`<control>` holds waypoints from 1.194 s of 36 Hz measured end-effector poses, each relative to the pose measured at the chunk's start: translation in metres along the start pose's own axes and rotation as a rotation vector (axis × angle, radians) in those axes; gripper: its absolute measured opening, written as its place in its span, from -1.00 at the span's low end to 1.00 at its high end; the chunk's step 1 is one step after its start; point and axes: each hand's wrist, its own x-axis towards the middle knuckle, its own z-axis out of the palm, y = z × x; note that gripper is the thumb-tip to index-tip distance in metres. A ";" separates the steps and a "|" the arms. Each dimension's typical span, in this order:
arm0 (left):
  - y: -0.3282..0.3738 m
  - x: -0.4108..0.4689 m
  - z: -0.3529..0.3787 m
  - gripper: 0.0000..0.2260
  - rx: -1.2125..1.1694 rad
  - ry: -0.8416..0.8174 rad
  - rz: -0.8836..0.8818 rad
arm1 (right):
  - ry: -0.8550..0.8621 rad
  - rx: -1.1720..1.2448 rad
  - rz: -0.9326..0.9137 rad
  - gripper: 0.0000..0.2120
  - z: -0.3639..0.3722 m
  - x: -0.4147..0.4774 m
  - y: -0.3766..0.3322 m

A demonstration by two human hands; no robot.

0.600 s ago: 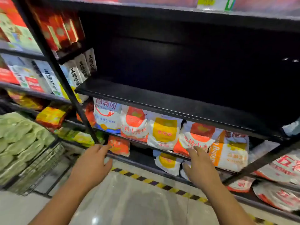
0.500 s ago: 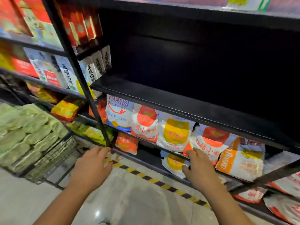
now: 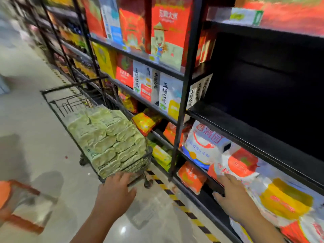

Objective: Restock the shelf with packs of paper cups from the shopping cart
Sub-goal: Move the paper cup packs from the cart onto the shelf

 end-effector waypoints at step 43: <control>-0.214 0.320 -0.050 -0.54 -0.062 -0.034 -0.666 | -0.328 -0.413 -0.859 -0.45 0.025 0.471 -0.426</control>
